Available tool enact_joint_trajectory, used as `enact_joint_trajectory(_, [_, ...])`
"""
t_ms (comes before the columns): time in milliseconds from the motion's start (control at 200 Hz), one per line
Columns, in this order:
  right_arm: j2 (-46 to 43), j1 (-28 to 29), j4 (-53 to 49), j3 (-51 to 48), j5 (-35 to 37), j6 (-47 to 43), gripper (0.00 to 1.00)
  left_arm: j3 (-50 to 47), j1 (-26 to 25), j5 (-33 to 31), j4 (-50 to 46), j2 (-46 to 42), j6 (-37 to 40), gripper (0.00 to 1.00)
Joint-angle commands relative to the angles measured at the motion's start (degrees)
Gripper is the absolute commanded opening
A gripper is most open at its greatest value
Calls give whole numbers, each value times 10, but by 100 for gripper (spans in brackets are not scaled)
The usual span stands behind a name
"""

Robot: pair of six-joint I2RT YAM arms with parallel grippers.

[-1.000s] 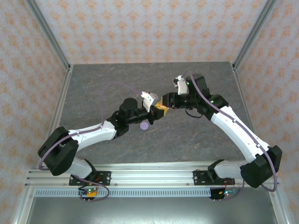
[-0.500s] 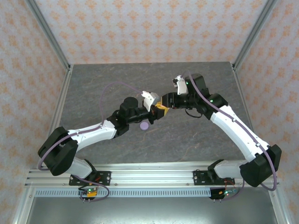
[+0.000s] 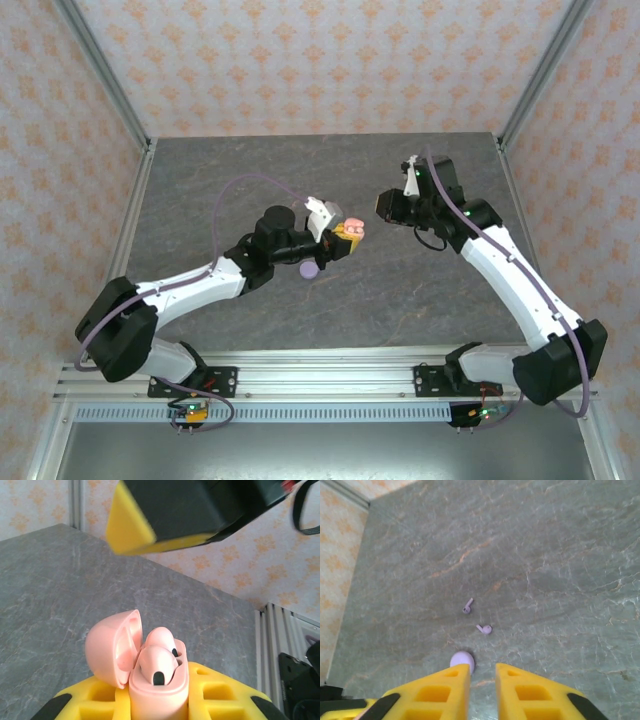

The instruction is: Insert the wireless bluetooth earbuds into the charging case

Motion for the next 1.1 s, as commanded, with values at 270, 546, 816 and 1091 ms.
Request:
enact_joint_trajectory(270, [38, -12, -6, 22, -121, 27, 8, 37, -6, 78, -54, -32, 52, 12])
enact_joint_trajectory(546, [53, -12, 8, 22, -174, 30, 6, 44, -6, 98, -65, -27, 61, 11])
enact_joint_trajectory(816, [52, -11, 16, 19, -223, 18, 6, 50, -6, 96, -70, -17, 62, 11])
enact_joint_trajectory(1091, [51, -5, 17, 17, -250, 4, 7, 56, -6, 63, -77, -6, 61, 11])
